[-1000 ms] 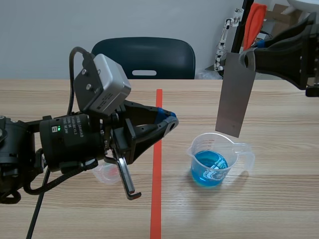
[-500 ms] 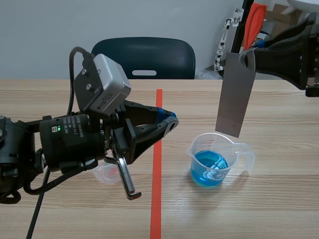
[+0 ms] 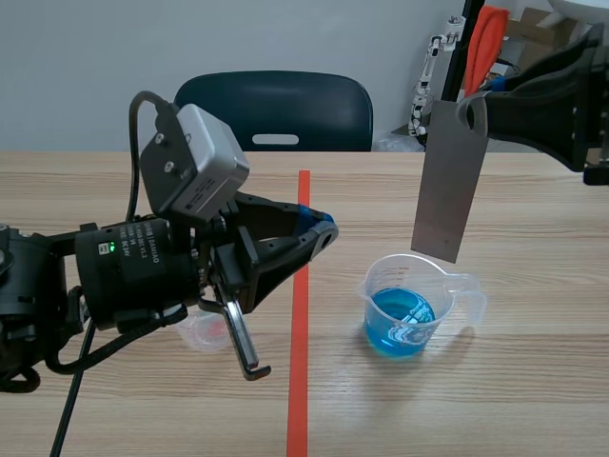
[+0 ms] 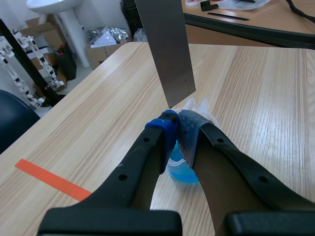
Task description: Do the redox reaction experiment. lower the plate into the blue solution
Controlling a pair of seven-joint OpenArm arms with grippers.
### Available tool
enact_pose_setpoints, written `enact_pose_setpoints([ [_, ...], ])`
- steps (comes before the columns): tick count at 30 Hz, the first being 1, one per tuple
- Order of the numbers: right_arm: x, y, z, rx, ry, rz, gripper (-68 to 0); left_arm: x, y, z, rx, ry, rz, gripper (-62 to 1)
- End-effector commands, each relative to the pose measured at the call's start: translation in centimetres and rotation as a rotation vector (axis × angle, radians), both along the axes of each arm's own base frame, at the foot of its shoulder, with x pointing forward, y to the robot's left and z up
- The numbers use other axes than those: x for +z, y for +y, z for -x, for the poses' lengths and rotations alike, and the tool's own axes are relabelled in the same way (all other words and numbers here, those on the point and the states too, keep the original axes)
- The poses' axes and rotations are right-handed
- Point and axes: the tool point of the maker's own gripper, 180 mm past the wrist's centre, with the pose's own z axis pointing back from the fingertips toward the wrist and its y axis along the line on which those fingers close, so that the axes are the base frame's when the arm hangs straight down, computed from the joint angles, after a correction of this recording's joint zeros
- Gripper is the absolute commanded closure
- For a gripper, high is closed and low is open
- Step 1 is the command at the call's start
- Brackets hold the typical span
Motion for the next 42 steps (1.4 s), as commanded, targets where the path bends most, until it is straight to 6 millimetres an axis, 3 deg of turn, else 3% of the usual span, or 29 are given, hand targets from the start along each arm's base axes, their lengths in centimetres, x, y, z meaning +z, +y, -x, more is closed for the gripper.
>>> enact_pose_setpoints([
  [1,1.0,-0.2,-0.2,0.006,-0.029,-0.01,-0.6,1.2,0.0,0.1,0.008,-0.014,0.043,-4.1],
  [9,1.1,-0.2,-0.2,0.006,-0.028,-0.013,-0.6,3.0,2.1,0.6,0.08,-0.051,0.083,-4.1],
  [16,1.1,-0.2,-0.2,0.006,-0.028,-0.014,-0.6,4.8,5.2,1.9,0.206,-0.093,0.158,-4.1],
  [24,1.1,-0.2,-0.2,0.006,-0.028,-0.014,-0.6,3.8,7.2,5.0,0.264,-0.016,0.174,-5.0],
  [26,1.1,-0.2,-0.2,0.006,-0.028,-0.014,-0.6,3.6,7.7,5.7,0.275,0.001,0.186,-10.9],
  [29,1.1,-0.2,-0.2,0.006,-0.028,-0.014,-0.6,2.9,8.4,6.5,0.301,0.035,0.183,-25.8],
  [34,1.2,-0.2,-0.2,0.007,-0.031,-0.02,-0.6,2.4,9.7,7.3,0.398,0.064,0.21,-62.3],
  [42,1.1,0.0,-0.1,0.008,-0.028,-0.032,-0.6,1.5,11.9,8.2,0.595,0.072,0.211,-62.3],
])
